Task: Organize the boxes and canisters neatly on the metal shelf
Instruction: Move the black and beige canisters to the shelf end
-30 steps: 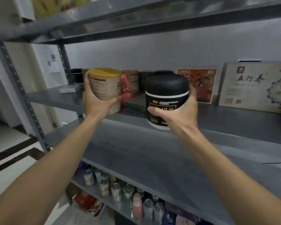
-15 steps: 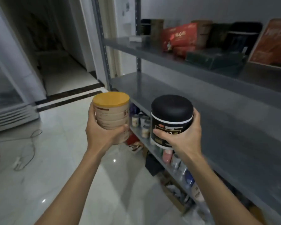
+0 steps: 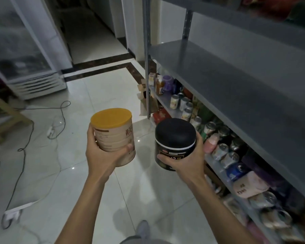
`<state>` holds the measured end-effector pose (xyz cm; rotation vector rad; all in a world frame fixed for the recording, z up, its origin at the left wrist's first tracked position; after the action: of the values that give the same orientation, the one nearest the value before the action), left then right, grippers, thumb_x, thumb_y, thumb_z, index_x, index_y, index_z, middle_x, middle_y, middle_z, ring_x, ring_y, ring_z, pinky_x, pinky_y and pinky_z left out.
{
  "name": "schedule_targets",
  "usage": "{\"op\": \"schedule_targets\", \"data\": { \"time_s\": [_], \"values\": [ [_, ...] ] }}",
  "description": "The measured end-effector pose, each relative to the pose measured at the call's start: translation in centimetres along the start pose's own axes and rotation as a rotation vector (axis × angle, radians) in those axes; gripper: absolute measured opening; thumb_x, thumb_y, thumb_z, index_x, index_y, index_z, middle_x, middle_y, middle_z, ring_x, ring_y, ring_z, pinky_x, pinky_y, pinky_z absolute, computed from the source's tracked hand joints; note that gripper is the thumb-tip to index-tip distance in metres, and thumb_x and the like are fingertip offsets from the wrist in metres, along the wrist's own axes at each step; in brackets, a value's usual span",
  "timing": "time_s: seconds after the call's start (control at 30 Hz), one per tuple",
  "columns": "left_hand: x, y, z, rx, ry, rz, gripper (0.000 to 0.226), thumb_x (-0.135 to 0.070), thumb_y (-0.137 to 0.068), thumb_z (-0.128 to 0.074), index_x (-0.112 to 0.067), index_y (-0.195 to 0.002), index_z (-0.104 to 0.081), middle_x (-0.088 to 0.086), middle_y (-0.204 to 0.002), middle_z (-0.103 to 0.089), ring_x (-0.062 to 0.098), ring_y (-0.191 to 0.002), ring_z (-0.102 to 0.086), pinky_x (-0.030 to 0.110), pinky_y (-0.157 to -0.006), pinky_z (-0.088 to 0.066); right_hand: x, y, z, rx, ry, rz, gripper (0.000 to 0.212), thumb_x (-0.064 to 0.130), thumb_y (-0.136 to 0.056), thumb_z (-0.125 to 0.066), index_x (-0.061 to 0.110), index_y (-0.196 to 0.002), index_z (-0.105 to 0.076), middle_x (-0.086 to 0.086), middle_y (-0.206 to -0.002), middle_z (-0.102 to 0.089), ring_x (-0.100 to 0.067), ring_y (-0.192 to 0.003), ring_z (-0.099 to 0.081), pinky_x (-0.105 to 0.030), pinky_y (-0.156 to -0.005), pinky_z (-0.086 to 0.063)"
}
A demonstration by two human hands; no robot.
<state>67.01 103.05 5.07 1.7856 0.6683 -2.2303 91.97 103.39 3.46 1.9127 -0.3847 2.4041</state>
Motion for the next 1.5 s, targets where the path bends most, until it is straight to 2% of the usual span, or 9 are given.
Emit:
{"op": "schedule_targets", "data": {
  "time_s": [0.13,0.3,0.43,0.67,0.8,0.9,1.1,1.33,1.5],
  "values": [
    [0.8,-3.3,-0.2,0.019,0.028,0.036,0.119,-0.041,-0.037,-0.092,-0.032,-0.143,-0.038,-0.01,-0.126,-0.059,0.006,-0.111,-0.06,0.041,-0.089,-0.058,0.1,-1.4,-2.2,-0.039,0.016,-0.025,0.116,0.017,-0.042,-0.101,0.036,-0.136,-0.035,0.014,-0.13,-0.053,-0.002,-0.118,-0.054,-0.002,-0.088,-0.044],
    [1.0,-6.8,-1.3,0.063,0.083,0.04,0.121,-0.041,-0.038,-0.092,-0.03,-0.144,-0.036,-0.006,-0.131,-0.057,0.012,-0.115,-0.059,0.045,-0.09,-0.057,0.3,-3.7,-3.7,-0.066,0.036,-0.021,0.12,0.017,-0.042,-0.101,0.027,-0.141,-0.035,0.011,-0.132,-0.052,-0.008,-0.122,-0.054,-0.028,-0.101,-0.049],
    [1.3,-8.2,-2.1,0.063,0.078,0.046,0.12,-0.036,-0.039,-0.094,-0.028,-0.144,-0.037,-0.006,-0.13,-0.057,0.01,-0.113,-0.059,0.044,-0.089,-0.057,-0.1,-5.7,-4.3,-0.046,0.031,-0.034,0.12,0.016,-0.043,-0.101,0.031,-0.14,-0.033,0.014,-0.132,-0.049,-0.008,-0.124,-0.052,-0.024,-0.101,-0.046],
    [2.5,-8.5,-2.4,-0.027,0.011,0.056,0.117,-0.028,-0.043,-0.096,-0.03,-0.144,-0.037,-0.009,-0.128,-0.058,0.006,-0.111,-0.06,0.04,-0.088,-0.058,-1.6,-9.2,-5.3,0.023,0.002,-0.028,0.122,0.019,-0.042,-0.1,0.028,-0.144,-0.034,0.007,-0.137,-0.049,-0.012,-0.128,-0.05,-0.038,-0.105,-0.049],
    [3.0,-9.1,-2.7,-0.072,-0.002,0.056,0.117,-0.027,-0.044,-0.096,-0.031,-0.145,-0.036,-0.012,-0.124,-0.059,0.002,-0.109,-0.06,0.028,-0.084,-0.058,-2.5,-11.1,-5.8,0.047,0.004,-0.014,0.122,0.026,-0.041,-0.1,0.025,-0.144,-0.035,0.004,-0.139,-0.048,-0.012,-0.128,-0.049,-0.036,-0.107,-0.048],
    [3.4,-11.0,-3.5,-0.083,-0.009,0.069,0.118,-0.032,-0.043,-0.095,-0.033,-0.145,-0.035,-0.012,-0.126,-0.058,0.003,-0.11,-0.06,0.03,-0.085,-0.058,-3.1,-12.5,-6.3,0.063,0.012,-0.026,0.124,0.035,-0.039,-0.097,0.026,-0.145,-0.034,0.003,-0.141,-0.046,-0.013,-0.129,-0.048,-0.034,-0.107,-0.047],
    [5.9,-18.2,-6.5,-0.035,-0.025,0.07,0.119,-0.027,-0.046,-0.099,-0.036,-0.145,-0.033,-0.007,-0.132,-0.057,0.013,-0.116,-0.059,0.042,-0.088,-0.058,-4.7,-16.3,-7.9,0.033,0.021,-0.051,0.121,0.021,-0.041,-0.1,0.026,-0.144,-0.037,0.007,-0.137,-0.05,-0.008,-0.124,-0.052,-0.02,-0.099,-0.047],
    [8.8,-27.5,-8.5,0.064,0.05,0.095,0.119,-0.029,-0.042,-0.097,-0.031,-0.144,-0.036,-0.013,-0.128,-0.058,0.0,-0.112,-0.058,0.032,-0.086,-0.058,-4.7,-22.0,-12.1,-0.046,0.048,-0.083,0.12,0.018,-0.042,-0.1,0.026,-0.143,-0.036,0.023,-0.127,-0.048,0.012,-0.114,-0.051,-0.004,-0.087,-0.044],
    [10.9,-33.2,-7.1,0.065,0.028,0.082,0.116,-0.018,-0.048,-0.098,-0.025,-0.146,-0.036,-0.006,-0.134,-0.054,0.008,-0.119,-0.054,0.032,-0.089,-0.057,-4.7,-26.7,-16.9,-0.048,0.061,-0.066,0.119,0.01,-0.043,-0.1,0.022,-0.142,-0.035,0.022,-0.126,-0.045,0.024,-0.111,-0.043,0.003,-0.088,-0.038]
  ]
}}
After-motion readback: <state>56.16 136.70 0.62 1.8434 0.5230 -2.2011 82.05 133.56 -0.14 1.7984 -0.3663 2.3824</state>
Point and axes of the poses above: each hand's wrist, its own y-axis away from the middle knuckle, its own z-axis out of the back of the hand, x = y × z, the point moved 3 cm from there along -y, towards the middle knuckle
